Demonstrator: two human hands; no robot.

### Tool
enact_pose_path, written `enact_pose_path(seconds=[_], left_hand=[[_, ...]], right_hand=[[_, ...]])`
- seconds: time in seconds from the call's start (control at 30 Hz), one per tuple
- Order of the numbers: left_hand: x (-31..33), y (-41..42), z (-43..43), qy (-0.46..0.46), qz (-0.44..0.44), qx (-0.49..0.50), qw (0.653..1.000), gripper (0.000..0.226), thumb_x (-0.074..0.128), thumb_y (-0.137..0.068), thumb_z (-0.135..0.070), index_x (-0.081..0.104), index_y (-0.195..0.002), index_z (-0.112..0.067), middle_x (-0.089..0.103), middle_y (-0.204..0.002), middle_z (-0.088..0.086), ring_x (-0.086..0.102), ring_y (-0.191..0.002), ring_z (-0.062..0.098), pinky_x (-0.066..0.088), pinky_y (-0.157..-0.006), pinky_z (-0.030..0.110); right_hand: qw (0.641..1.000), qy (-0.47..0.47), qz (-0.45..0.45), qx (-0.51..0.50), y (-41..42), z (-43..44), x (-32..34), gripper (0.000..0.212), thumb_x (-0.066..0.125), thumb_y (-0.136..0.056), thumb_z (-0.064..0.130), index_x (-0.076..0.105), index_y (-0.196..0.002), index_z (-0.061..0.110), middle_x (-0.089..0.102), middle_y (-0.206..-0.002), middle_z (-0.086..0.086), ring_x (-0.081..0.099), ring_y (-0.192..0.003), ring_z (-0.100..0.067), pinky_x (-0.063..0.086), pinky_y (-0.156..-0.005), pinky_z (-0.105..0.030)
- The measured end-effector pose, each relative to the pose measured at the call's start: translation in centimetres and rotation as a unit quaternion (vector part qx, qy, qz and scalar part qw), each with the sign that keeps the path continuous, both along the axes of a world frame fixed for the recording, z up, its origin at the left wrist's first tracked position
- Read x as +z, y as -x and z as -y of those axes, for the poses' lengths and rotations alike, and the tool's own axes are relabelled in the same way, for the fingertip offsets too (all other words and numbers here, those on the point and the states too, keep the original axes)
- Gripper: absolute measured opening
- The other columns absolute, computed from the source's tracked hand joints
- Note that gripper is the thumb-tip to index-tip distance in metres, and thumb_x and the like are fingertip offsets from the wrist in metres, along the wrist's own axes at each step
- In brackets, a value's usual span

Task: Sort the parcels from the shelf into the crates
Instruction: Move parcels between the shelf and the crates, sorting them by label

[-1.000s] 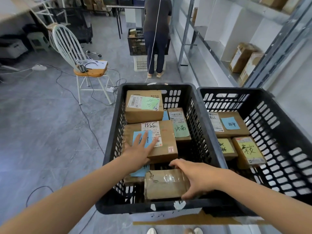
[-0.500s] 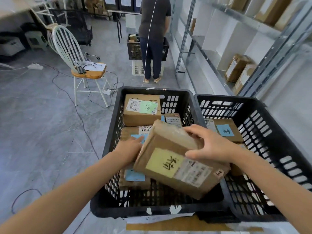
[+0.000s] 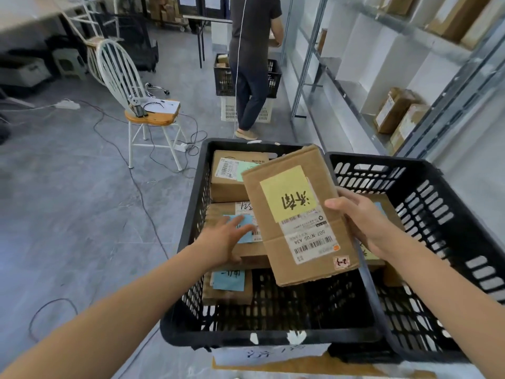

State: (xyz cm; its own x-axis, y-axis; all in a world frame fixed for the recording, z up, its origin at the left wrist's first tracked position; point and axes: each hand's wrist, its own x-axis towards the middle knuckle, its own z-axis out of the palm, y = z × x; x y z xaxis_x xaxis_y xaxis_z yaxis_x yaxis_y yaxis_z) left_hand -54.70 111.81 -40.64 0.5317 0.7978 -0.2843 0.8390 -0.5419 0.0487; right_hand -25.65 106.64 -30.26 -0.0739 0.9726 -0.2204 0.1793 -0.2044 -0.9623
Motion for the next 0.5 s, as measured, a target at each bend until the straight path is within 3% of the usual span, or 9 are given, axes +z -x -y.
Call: enact_pose_path(seconds=[0.1, 0.2, 0.27, 0.37, 0.43, 0.5], left_hand=[[0.1, -0.8, -0.3, -0.014, -0.045, 0.010, 0.999, 0.084, 0.072, -0.081, -0.053, 0.030, -0.149, -0.029, 0.029, -0.157, 0.002, 0.036, -0.140, 0.030, 0.046, -0.101, 0.048], [-0.7, 0.0, -0.7, 0.040, -0.044, 0.058, 0.997, 0.069, 0.075, -0.082, -0.044, 0.046, -0.141, -0.020, 0.048, -0.145, 0.007, 0.049, -0.128, 0.027, 0.047, -0.102, 0.040], [-0.9, 0.8, -0.9, 0.074, -0.023, 0.076, 0.994, 0.076, 0.081, -0.077, -0.033, 0.047, -0.143, -0.017, 0.049, -0.145, 0.010, 0.048, -0.132, 0.029, 0.041, -0.108, 0.037], [0.0, 0.6, -0.5, 0.076, 0.018, 0.081, 0.994, 0.071, 0.074, -0.084, -0.042, 0.043, -0.145, -0.026, 0.040, -0.154, -0.001, 0.047, -0.133, 0.024, 0.045, -0.098, 0.036], [-0.1, 0.3, -0.3, 0.068, 0.108, 0.084, 0.988, 0.072, 0.076, -0.080, -0.046, 0.042, -0.143, -0.038, 0.031, -0.158, -0.011, 0.047, -0.133, 0.019, 0.048, -0.091, 0.037], [-0.6, 0.4, -0.7, 0.053, 0.182, 0.138, 0.972, 0.054, 0.071, -0.087, -0.041, 0.050, -0.137, -0.035, 0.043, -0.152, -0.009, 0.054, -0.124, 0.017, 0.050, -0.087, 0.034]], right_hand=[[0.998, 0.003, 0.049, 0.045, -0.1, -0.3, -0.4, 0.068, 0.082, -0.056, 0.046, 0.063, -0.121, 0.041, 0.071, -0.116, 0.007, 0.067, -0.109, -0.016, 0.052, -0.093, -0.041], [0.982, 0.030, 0.127, 0.138, 0.2, -0.4, -0.2, 0.071, 0.083, -0.054, 0.049, 0.059, -0.120, 0.053, 0.068, -0.118, 0.019, 0.065, -0.109, -0.003, 0.052, -0.090, -0.030], [0.975, 0.039, 0.143, 0.165, 0.6, -0.4, -0.4, 0.069, 0.082, -0.058, 0.049, 0.058, -0.122, 0.054, 0.067, -0.119, 0.019, 0.064, -0.110, -0.003, 0.051, -0.088, -0.029], [0.990, 0.021, 0.095, 0.103, 0.5, -0.7, -0.8, 0.061, 0.079, -0.062, 0.047, 0.064, -0.121, 0.044, 0.071, -0.115, 0.011, 0.068, -0.106, -0.011, 0.052, -0.088, -0.036], [0.999, 0.042, 0.023, 0.011, 0.1, -1.2, -1.2, 0.056, 0.072, -0.071, 0.046, 0.066, -0.122, 0.026, 0.074, -0.112, -0.003, 0.070, -0.102, -0.024, 0.054, -0.088, -0.043], [0.993, 0.082, -0.030, -0.082, 0.1, -1.3, -1.7, 0.049, 0.064, -0.083, 0.045, 0.065, -0.121, 0.015, 0.075, -0.108, -0.008, 0.072, -0.096, -0.028, 0.056, -0.082, -0.041]])
